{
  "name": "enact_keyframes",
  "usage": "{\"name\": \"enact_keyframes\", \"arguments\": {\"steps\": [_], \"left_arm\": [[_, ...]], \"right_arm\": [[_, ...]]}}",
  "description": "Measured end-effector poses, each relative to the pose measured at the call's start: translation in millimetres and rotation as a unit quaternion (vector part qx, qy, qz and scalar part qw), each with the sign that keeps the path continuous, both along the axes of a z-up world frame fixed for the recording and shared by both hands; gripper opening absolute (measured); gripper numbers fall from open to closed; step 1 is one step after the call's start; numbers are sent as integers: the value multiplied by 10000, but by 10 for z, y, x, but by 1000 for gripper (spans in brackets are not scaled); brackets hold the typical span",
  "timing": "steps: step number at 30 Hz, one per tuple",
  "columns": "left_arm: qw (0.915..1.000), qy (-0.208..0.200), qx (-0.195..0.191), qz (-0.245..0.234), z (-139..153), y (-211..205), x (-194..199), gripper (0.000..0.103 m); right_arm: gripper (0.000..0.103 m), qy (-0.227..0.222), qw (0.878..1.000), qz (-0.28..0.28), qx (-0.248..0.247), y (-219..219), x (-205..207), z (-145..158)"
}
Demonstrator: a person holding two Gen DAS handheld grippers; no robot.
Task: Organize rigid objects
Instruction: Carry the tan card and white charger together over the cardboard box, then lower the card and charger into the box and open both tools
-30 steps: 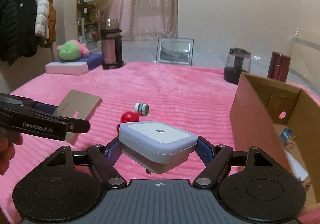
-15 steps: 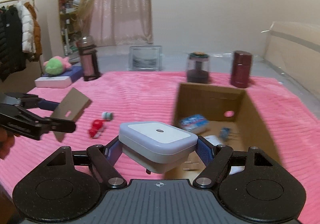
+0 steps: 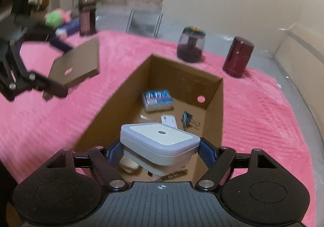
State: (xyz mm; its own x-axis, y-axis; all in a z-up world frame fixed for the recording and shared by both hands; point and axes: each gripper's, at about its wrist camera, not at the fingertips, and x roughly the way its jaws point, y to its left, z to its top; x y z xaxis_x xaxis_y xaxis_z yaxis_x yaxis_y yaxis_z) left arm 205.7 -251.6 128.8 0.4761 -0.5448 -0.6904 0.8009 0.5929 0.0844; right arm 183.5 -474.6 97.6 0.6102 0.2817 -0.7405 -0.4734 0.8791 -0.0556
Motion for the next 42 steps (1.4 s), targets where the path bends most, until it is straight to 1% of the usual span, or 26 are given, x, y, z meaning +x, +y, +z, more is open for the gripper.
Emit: {"name": "enact_keyframes", "arguments": {"steps": [5, 12, 14, 18, 20, 23, 28, 35, 42], "left_arm": [[9983, -27, 460, -348, -48, -346, 181, 85], [9936, 20, 905, -680, -211, -663, 355, 85], [9920, 31, 1008, -766, -266, -736, 405, 85], [9889, 78, 1173, -912, -368, -839, 506, 85], [9872, 109, 1261, -973, -420, -882, 570, 85], [9847, 186, 1382, -1041, -498, -944, 657, 85], [9794, 234, 1598, -1215, -604, -1047, 703, 85], [9753, 427, 1714, -1327, -760, -1148, 771, 85], [9721, 570, 1845, -1330, -956, -1212, 845, 85]], "right_arm": [[74, 424, 9972, 442, -426, -56, 211, -159], [74, 1171, 9851, 870, -911, -31, 539, -450], [74, 1245, 9802, 1063, -1113, -14, 615, -515], [74, 1234, 9707, 1461, -1452, 35, 714, -590], [74, 1299, 9654, 1689, -1502, 70, 744, -620], [74, 1490, 9576, 1856, -1622, 87, 831, -708], [74, 1948, 9468, 1902, -1719, 81, 1003, -868], [74, 2291, 9325, 2070, -1876, 140, 1092, -973], [74, 2353, 9301, 2096, -1886, 118, 1168, -1039]]}}
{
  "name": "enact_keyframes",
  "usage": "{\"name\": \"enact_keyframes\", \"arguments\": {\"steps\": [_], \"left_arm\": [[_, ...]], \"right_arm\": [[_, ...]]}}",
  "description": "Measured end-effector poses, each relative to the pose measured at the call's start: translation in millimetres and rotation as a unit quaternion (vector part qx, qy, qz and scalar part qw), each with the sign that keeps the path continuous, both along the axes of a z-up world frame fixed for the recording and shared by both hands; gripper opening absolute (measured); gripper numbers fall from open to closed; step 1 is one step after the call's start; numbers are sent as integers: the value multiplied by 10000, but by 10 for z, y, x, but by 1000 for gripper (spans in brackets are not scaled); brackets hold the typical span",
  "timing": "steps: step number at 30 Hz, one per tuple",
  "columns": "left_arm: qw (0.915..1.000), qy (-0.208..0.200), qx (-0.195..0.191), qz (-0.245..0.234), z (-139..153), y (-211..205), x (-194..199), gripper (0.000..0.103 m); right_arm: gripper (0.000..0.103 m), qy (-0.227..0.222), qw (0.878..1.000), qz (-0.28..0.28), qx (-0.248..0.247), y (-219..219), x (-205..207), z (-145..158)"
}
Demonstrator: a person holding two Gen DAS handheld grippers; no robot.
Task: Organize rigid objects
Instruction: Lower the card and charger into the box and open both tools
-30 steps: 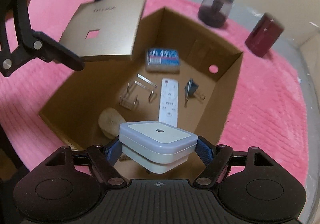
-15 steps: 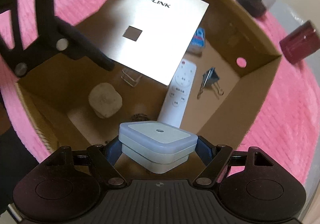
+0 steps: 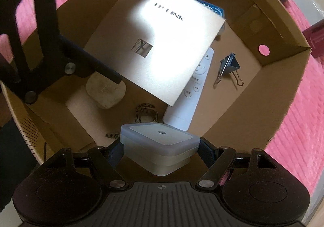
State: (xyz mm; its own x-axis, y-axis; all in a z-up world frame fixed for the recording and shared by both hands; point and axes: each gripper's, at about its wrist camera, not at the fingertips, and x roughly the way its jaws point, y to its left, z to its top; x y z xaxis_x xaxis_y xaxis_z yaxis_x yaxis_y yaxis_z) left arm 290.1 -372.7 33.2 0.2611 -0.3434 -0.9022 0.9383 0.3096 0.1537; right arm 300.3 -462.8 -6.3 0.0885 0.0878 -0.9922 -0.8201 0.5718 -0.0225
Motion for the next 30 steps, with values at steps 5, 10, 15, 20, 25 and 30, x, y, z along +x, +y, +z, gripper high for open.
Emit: {"name": "enact_keyframes", "arguments": {"steps": [5, 10, 15, 20, 25, 30], "left_arm": [[9999, -12, 154, -51, -108, -51, 10, 85], [9993, -4, 336, -154, -197, -86, 2, 85], [9984, -1, 501, -248, -289, -109, -10, 85], [9978, 9, 612, -238, -379, -124, 25, 85], [9970, -9, 724, -269, -410, -154, 39, 85], [9957, -36, 851, -365, -437, -191, 36, 86]], "right_arm": [[74, -56, 9999, 113, -53, 43, -21, -22], [74, -99, 9995, 295, -99, 85, -31, -60], [74, -176, 9983, 517, -213, 107, -34, -107], [74, -211, 9975, 630, -260, 107, -42, -153], [74, -231, 9966, 718, -341, 120, -40, -188], [74, -206, 9966, 720, -353, 126, -53, -206]]}}
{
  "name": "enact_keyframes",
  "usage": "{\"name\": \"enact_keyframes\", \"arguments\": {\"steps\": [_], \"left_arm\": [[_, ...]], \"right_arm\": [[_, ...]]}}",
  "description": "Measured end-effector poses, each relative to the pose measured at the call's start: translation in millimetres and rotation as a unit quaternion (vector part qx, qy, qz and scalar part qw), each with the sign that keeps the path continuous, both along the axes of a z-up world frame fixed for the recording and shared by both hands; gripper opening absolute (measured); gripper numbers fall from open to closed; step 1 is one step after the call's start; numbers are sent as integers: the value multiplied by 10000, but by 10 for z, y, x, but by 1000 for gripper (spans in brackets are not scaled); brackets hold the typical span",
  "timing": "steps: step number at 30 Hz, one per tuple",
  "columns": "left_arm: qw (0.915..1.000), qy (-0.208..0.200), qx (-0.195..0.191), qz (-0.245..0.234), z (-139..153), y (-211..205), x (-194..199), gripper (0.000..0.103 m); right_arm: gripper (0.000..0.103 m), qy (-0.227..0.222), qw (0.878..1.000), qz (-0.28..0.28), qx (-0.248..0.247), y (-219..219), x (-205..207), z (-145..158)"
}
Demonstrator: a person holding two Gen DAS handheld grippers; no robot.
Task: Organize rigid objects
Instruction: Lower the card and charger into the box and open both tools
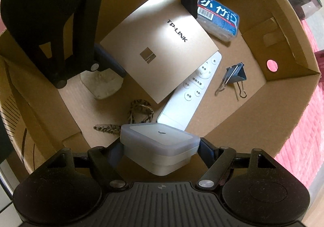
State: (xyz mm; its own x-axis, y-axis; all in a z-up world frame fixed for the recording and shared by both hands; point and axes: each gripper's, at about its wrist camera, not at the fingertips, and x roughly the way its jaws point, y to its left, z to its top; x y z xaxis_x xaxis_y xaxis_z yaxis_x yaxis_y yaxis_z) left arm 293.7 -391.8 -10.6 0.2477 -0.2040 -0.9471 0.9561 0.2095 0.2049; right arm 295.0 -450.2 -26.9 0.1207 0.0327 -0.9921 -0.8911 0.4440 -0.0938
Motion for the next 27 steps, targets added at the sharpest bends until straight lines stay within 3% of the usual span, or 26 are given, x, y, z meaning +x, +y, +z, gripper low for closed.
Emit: {"name": "enact_keyframes", "arguments": {"steps": [27], "left_arm": [[9989, -220, 357, -197, -217, -35, -8, 86]], "right_arm": [[74, -81, 9998, 93, 160, -47, -54, 36]]}}
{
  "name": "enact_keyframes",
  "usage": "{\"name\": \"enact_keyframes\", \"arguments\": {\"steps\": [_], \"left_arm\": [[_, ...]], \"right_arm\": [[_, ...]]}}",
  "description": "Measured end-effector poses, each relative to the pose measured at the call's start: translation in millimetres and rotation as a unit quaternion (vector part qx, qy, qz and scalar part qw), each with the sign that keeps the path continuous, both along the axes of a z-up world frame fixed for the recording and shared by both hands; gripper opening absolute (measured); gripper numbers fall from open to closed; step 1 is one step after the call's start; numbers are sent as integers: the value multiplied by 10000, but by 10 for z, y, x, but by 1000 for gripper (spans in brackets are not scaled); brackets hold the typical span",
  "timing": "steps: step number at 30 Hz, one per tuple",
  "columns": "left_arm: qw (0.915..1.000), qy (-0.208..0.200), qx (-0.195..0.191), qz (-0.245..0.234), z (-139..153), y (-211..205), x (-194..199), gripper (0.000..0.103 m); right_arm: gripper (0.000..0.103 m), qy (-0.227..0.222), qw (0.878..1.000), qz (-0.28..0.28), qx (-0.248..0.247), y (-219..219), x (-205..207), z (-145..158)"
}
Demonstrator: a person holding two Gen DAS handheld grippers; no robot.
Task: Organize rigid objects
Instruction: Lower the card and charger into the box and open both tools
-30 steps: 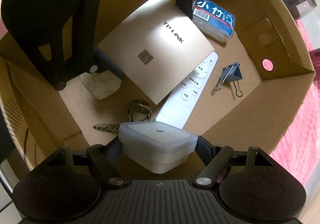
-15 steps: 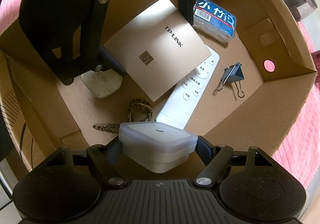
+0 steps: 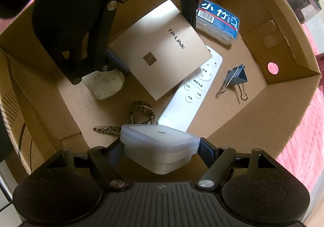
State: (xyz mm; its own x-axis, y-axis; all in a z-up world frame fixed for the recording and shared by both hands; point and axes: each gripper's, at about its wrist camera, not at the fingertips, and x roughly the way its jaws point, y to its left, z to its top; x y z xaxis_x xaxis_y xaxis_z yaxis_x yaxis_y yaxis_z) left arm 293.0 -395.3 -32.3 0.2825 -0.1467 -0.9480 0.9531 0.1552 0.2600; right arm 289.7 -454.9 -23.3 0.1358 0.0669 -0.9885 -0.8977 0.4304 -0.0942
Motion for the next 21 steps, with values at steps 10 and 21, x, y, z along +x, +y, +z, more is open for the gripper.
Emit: {"name": "enact_keyframes", "arguments": {"steps": [10, 21], "left_arm": [[9999, -16, -140, 21, 32, 23, 1, 86], [9988, -33, -487, 67, 157, 46, -2, 86]], "right_arm": [[74, 27, 10000, 14, -52, 12, 16, -7], [74, 57, 9998, 26, -194, 46, 41, -63]]}}
